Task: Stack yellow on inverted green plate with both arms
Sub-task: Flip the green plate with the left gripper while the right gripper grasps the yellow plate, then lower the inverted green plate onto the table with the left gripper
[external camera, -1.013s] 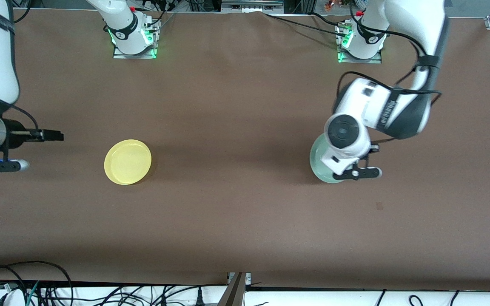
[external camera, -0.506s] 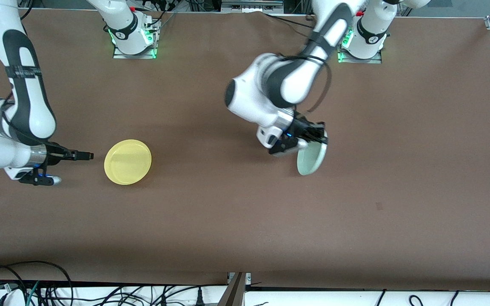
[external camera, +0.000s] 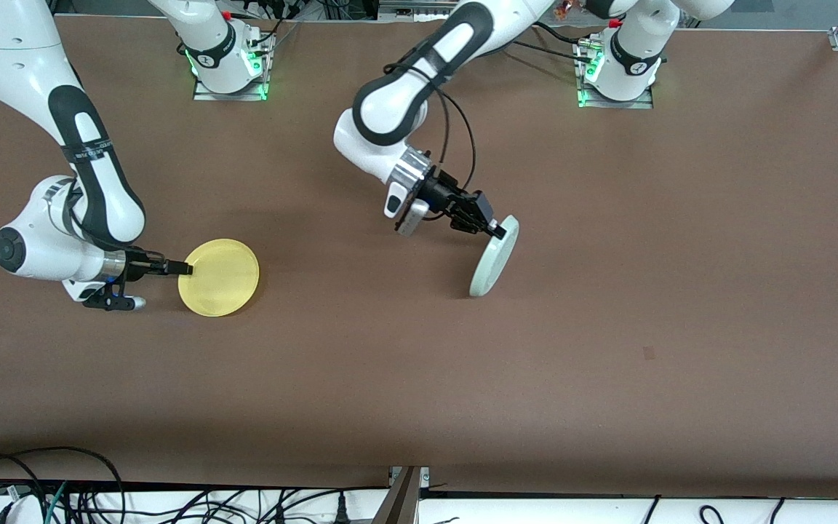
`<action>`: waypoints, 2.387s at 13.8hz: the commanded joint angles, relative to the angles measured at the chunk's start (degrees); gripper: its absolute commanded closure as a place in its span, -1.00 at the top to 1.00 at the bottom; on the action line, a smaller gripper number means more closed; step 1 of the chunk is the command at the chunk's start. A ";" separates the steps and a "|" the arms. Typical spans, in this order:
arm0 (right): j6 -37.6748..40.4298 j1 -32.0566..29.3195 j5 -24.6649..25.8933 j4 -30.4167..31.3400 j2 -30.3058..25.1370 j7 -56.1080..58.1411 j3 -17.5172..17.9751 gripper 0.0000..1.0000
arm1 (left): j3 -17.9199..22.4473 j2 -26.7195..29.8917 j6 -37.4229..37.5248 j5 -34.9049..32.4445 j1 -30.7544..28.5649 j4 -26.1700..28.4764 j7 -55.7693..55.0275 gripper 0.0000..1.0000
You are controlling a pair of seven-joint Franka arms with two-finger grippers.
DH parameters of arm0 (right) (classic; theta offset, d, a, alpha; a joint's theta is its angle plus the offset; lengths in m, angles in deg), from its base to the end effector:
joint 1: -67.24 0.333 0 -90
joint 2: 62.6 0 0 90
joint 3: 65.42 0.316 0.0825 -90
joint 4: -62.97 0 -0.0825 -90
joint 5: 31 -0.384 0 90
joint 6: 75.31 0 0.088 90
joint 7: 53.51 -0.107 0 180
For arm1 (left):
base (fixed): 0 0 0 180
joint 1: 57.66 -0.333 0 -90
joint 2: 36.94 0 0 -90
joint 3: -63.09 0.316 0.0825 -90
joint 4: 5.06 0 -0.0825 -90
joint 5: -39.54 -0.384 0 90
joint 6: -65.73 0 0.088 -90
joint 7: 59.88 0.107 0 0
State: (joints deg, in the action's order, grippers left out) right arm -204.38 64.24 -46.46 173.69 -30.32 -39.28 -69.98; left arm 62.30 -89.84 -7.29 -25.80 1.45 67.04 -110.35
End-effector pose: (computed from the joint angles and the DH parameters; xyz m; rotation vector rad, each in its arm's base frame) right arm 0.5920 -0.0705 0.1753 -2.9382 0.1060 0.3032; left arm 0.4418 -0.5250 0.2298 -1.7358 0.3393 -0.5143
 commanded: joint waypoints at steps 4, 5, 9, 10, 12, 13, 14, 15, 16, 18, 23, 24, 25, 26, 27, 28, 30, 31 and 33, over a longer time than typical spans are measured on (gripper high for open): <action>-1.19 -0.26 -1.50 2.05 -1.52 1.77 0.87 0.61 | 2.28 -5.37 2.45 -2.42 2.68 -7.06 0.73 -1.00; -1.01 -0.26 -1.50 2.05 -1.52 1.77 1.04 0.22 | 2.28 -5.81 2.45 -2.42 2.94 -7.06 0.73 -1.00; -0.75 -0.26 -1.50 2.05 -1.43 1.59 1.65 -0.83 | 2.28 -8.44 2.36 -5.85 4.43 -6.97 0.73 -1.00; -0.57 -0.26 -1.50 1.96 -1.43 1.59 1.83 -1.00 | 2.37 -8.71 2.36 -5.85 4.61 -6.97 0.81 -1.00; 0.30 -0.26 -1.50 1.43 -1.52 1.68 1.92 -1.00 | 2.28 -8.71 2.28 -5.85 5.14 -6.97 0.90 -1.00; 0.91 -0.26 -1.50 0.82 -1.78 1.76 1.92 -1.00 | 2.28 -8.80 2.19 -5.85 5.49 -6.97 0.90 -1.00; 2.14 -0.26 -1.50 0.03 -2.05 1.85 1.92 -1.00 | 2.28 -9.15 2.19 -5.85 5.75 -6.97 0.99 -1.00; 3.80 -0.26 -1.50 -1.28 -2.05 1.85 1.92 -1.00 | 2.28 -9.33 2.28 -5.85 6.02 -6.97 1.08 -0.90; 5.56 -0.26 -1.50 -2.60 -2.14 1.85 1.92 -1.00 | 2.19 -9.42 2.28 -5.85 6.19 -6.97 1.16 -0.61; 9.43 -0.26 -1.50 -5.85 -2.14 1.85 1.84 -1.00 | 2.19 -9.94 2.28 -5.85 6.98 -6.62 0.99 -0.24; 16.38 -0.35 -1.15 -11.48 -2.40 1.94 1.57 -1.00 | 1.93 -10.21 2.36 -5.15 8.92 -6.45 0.81 1.00; 18.22 -0.44 -1.06 -12.97 -2.40 2.03 1.49 -1.00 | 1.67 -10.21 2.36 -5.06 9.53 -6.44 0.73 1.00; 19.98 -0.52 -1.06 -14.46 -2.40 1.94 1.48 -1.00 | 1.40 -10.03 2.36 -4.45 9.80 -6.44 0.73 1.00; 21.30 -0.52 -0.97 -15.69 -2.49 1.85 1.40 -1.00 | 1.05 -9.68 2.36 -1.75 9.80 -7.23 0.38 1.00; 21.75 -0.52 -0.71 -17.01 -2.66 1.85 1.40 -1.00 | 0.88 -8.98 2.36 1.50 9.80 -7.41 -1.80 1.00; 22.62 -0.52 -0.71 -17.98 -3.01 1.77 1.40 -1.00 | 0.79 -8.54 2.28 4.14 10.50 -7.41 -4.96 1.00; 25.95 -0.52 -1.23 -19.48 -3.28 1.24 1.40 -1.00 | 0.44 -8.54 0.53 6.79 12.95 -7.41 -9.28 1.00; 26.93 -0.52 -1.23 -20.27 -3.28 1.24 1.40 -1.00 | -0.87 -8.54 -1.48 8.54 13.31 -7.50 -11.03 1.00; 27.64 -0.61 -1.23 -20.63 -3.28 1.33 1.31 -1.00 | -1.32 -7.93 -5.87 13.20 12.79 -7.41 -16.56 1.00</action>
State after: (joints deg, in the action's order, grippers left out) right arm -178.65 64.14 -46.93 153.83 -33.29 -38.57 -68.69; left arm 61.18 -98.86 -10.03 -16.66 14.41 59.83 -122.72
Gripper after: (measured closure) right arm 0.974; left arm 0.000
